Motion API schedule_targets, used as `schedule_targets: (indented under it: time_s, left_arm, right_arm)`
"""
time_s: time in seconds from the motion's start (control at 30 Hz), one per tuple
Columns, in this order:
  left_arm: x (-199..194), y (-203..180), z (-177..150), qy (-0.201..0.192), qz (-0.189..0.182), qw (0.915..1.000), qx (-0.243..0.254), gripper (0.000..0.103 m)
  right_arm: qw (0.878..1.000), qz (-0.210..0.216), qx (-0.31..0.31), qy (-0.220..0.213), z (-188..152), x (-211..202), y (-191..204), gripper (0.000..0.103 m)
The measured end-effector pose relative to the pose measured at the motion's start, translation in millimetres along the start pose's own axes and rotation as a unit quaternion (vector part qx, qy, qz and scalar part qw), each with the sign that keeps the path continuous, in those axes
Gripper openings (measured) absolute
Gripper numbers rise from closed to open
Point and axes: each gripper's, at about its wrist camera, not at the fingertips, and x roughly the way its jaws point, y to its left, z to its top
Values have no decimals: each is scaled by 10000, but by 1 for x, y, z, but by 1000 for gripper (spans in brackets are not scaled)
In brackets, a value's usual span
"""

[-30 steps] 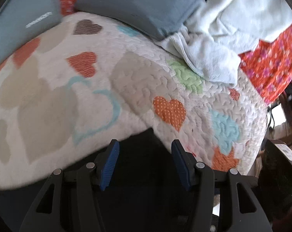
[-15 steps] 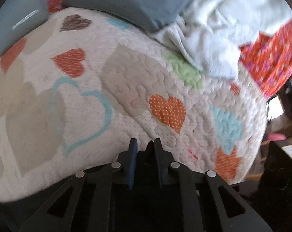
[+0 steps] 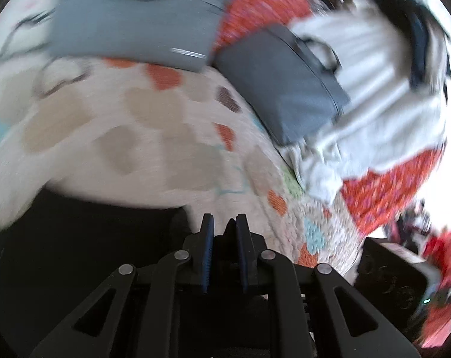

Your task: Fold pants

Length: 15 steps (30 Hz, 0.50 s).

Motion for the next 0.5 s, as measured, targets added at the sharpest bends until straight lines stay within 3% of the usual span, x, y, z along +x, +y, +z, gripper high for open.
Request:
schedule_targets:
  time_s: [0.17,0.3,0.4,0.47,0.5]
  left_arm:
    - [-29,77,-27,-230,118,9951,-954,14]
    - [-60,114,-46,-578,-57,9860,-1562,14]
    - [-84,122,-58,-880,-14,9807,-1746,21]
    - [-102,131,-68,-1136,-9,9739,-1963,35]
    - [-111,135,-74,-1279,-33,9692,-2103,35]
  right_arm:
    - [9967,-20,-394,710,0,71,33,25]
    - [9913,-109,-635,1144,-7,112,44,27]
    - [9916,81,-524,1176,-5,118,42,40]
    - [9915,298,-385,1208,-7,111,42,60]
    - [9908,312,-424,1247,-9,108,47,62]
